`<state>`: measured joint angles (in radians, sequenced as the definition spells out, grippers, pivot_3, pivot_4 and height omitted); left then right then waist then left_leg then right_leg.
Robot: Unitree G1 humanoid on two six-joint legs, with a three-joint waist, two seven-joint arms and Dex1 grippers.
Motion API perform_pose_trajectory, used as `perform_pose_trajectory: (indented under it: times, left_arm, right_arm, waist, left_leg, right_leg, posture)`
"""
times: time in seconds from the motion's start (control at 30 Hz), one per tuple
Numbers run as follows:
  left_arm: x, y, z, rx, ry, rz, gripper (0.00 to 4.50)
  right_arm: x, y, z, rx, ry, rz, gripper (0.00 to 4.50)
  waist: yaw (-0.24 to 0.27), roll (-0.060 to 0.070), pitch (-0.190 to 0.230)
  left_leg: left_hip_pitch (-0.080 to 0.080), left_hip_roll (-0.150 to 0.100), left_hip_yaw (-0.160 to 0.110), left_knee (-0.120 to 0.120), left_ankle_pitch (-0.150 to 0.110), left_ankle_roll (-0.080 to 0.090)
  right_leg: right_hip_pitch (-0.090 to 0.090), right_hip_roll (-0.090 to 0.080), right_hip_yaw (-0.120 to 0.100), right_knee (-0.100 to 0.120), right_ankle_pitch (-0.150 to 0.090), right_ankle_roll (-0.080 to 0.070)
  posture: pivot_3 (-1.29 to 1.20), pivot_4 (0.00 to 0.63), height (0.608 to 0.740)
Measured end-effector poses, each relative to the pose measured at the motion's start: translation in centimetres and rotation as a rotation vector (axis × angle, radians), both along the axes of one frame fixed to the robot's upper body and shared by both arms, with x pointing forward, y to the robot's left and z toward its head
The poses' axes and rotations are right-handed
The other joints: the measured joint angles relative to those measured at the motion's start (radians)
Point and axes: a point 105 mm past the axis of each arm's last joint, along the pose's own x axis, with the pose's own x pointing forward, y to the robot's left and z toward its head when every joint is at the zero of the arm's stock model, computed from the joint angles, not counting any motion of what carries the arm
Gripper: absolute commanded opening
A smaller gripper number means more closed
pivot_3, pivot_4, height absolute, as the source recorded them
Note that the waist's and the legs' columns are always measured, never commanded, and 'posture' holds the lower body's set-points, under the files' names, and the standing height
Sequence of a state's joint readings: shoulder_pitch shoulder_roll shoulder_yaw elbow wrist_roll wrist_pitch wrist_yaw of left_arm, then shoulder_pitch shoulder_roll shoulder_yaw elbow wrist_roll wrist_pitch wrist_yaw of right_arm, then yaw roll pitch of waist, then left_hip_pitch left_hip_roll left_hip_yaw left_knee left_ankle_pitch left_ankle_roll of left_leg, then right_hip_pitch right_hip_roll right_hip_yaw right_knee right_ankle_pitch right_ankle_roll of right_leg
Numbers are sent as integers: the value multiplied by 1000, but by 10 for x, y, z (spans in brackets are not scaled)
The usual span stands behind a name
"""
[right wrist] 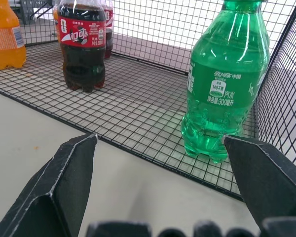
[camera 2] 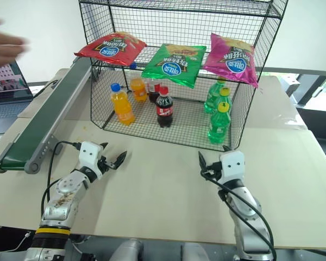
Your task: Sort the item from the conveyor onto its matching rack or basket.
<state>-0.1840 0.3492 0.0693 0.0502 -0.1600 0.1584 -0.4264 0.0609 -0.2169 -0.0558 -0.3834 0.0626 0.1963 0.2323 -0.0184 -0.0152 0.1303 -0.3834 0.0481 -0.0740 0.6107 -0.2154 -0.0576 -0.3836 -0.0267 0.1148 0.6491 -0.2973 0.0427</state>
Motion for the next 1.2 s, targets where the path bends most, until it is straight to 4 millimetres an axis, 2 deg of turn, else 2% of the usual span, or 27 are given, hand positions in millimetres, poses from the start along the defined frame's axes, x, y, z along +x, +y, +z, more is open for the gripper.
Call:
perform_pose_trajectory:
  times: [0.6, 1.2]
  left_arm:
    - [4, -3, 7, 4, -23, -11, 4466]
    - [3, 5, 10, -2, -34, 4, 4466]
  right_arm:
    - [2, 2, 3, 10, -16, -7, 4500]
    - [6, 3, 5, 1, -23, 8, 4500]
  waist:
    - [0, 0, 0]
    - [0, 0, 0]
  left_leg:
    - [0, 0, 0, 0, 0, 0]
    - [0, 0, 0, 0, 0, 0]
  right_leg:
    - [0, 0, 0, 0, 0, 0]
    - [0, 0, 0, 0, 0, 0]
  posture:
    - [0, 150, 740]
    - [0, 150, 740]
